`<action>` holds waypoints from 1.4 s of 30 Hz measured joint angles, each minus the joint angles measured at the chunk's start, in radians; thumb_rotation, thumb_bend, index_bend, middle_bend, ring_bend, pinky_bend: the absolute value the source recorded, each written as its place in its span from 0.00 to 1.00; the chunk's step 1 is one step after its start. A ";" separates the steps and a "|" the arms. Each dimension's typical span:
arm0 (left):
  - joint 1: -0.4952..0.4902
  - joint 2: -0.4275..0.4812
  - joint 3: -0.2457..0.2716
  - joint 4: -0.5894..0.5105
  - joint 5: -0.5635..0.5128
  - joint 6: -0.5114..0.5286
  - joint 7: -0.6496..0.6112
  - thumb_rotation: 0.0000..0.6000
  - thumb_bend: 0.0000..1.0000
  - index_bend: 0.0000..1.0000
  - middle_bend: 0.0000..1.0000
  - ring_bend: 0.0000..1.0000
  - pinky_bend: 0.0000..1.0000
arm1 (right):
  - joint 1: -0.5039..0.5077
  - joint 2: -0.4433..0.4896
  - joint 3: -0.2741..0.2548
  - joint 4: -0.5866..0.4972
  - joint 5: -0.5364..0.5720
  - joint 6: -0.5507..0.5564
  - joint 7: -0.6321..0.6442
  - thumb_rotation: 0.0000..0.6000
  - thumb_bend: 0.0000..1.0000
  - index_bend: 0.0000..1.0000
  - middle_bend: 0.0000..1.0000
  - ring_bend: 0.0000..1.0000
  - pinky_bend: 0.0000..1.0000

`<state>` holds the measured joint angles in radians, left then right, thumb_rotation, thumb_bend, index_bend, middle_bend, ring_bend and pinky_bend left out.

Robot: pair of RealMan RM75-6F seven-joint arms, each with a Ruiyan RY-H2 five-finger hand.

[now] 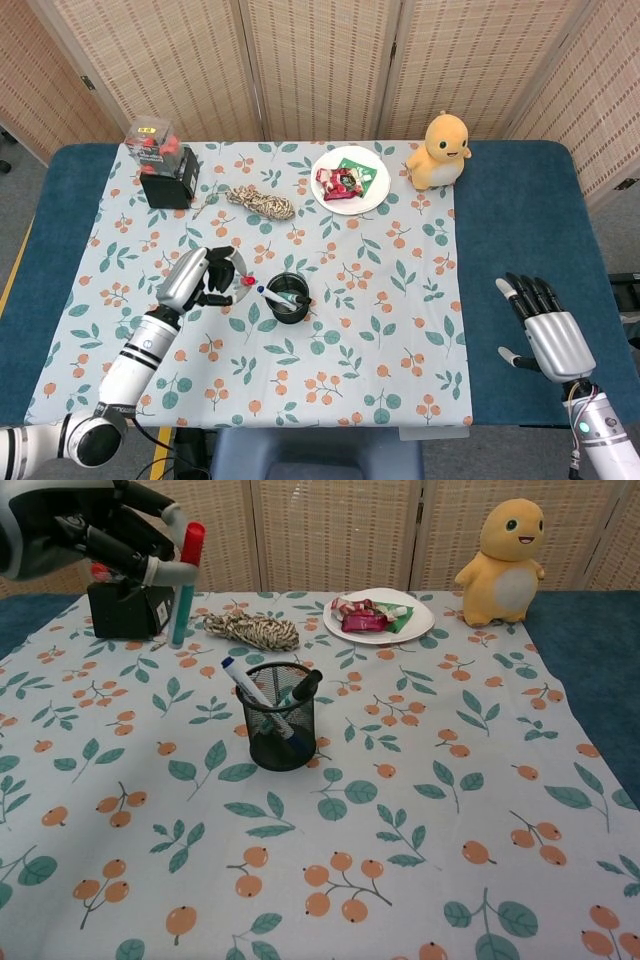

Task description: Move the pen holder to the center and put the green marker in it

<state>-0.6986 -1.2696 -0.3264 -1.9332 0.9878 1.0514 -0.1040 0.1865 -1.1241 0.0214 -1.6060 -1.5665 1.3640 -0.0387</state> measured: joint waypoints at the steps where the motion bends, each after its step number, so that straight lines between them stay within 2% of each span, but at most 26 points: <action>1: -0.007 -0.007 -0.007 0.001 -0.016 -0.004 0.000 1.00 0.39 0.69 0.84 0.76 0.76 | 0.001 0.001 0.000 0.001 0.001 -0.003 0.004 1.00 0.15 0.00 0.00 0.00 0.00; 9: -0.069 -0.056 -0.055 -0.012 -0.163 -0.017 0.043 1.00 0.41 0.69 0.84 0.76 0.76 | 0.003 0.007 0.001 0.004 -0.003 0.001 0.019 1.00 0.15 0.00 0.00 0.00 0.00; 18: -0.136 -0.135 -0.074 -0.007 -0.251 -0.003 0.110 1.00 0.41 0.69 0.84 0.76 0.76 | -0.003 0.011 -0.001 0.004 -0.012 0.019 0.028 1.00 0.15 0.00 0.00 0.00 0.00; 27: -0.182 -0.227 -0.076 0.078 -0.291 -0.004 0.133 1.00 0.41 0.69 0.84 0.76 0.76 | -0.013 0.023 -0.003 0.007 -0.027 0.046 0.057 1.00 0.15 0.00 0.00 0.00 0.00; 37: -0.162 -0.254 -0.066 0.156 -0.271 -0.060 0.056 1.00 0.41 0.69 0.85 0.76 0.76 | -0.023 0.025 -0.009 0.007 -0.042 0.065 0.063 1.00 0.15 0.00 0.00 0.00 0.00; 39: -0.153 -0.253 -0.062 0.168 -0.254 -0.076 0.032 1.00 0.41 0.66 0.85 0.76 0.76 | -0.023 0.024 -0.008 0.007 -0.040 0.063 0.061 1.00 0.15 0.00 0.00 0.00 0.00; 42: -0.139 -0.253 -0.055 0.184 -0.222 -0.093 0.002 1.00 0.33 0.51 0.85 0.75 0.76 | -0.023 0.023 -0.009 0.006 -0.041 0.063 0.060 1.00 0.15 0.00 0.00 0.00 0.00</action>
<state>-0.8375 -1.5224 -0.3816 -1.7493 0.7659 0.9589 -0.1023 0.1634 -1.1011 0.0124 -1.5999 -1.6076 1.4272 0.0208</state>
